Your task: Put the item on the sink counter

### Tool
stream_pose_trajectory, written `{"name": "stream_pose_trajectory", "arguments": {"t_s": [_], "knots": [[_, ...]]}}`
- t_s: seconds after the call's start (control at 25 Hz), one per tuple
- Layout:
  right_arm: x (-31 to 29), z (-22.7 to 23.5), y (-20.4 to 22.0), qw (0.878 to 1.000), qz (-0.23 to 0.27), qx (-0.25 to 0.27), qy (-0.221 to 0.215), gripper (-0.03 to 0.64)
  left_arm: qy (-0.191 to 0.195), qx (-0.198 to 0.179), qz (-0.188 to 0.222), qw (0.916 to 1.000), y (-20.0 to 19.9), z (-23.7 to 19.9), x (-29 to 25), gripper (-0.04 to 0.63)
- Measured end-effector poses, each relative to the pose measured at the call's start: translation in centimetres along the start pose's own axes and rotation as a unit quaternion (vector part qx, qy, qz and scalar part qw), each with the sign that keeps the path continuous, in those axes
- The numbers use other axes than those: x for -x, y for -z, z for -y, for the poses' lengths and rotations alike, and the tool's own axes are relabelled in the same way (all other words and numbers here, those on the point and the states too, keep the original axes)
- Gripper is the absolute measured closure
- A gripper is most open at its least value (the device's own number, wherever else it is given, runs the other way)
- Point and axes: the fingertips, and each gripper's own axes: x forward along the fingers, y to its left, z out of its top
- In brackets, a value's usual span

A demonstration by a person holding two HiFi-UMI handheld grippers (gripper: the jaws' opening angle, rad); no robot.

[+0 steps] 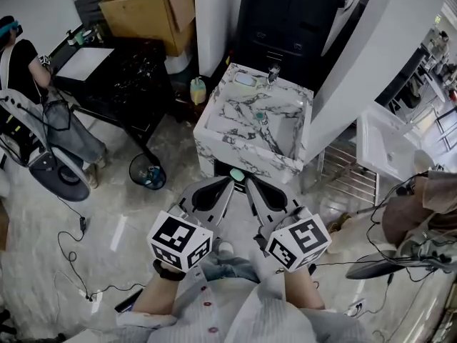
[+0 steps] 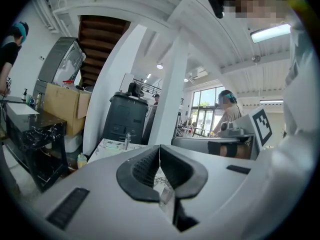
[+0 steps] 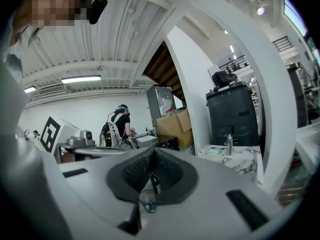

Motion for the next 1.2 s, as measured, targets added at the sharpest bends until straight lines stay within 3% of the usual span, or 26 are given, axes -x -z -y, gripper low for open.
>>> {"name": "stream_pose_trajectory", "arguments": {"t_s": [1.2], "knots": [[-0.4,0.5,1.4,0.999,-0.041,0.006,0.014,0.609,-0.001,-0.002,0.0,1.0,0.1,-0.3,0.2,0.578]]}}
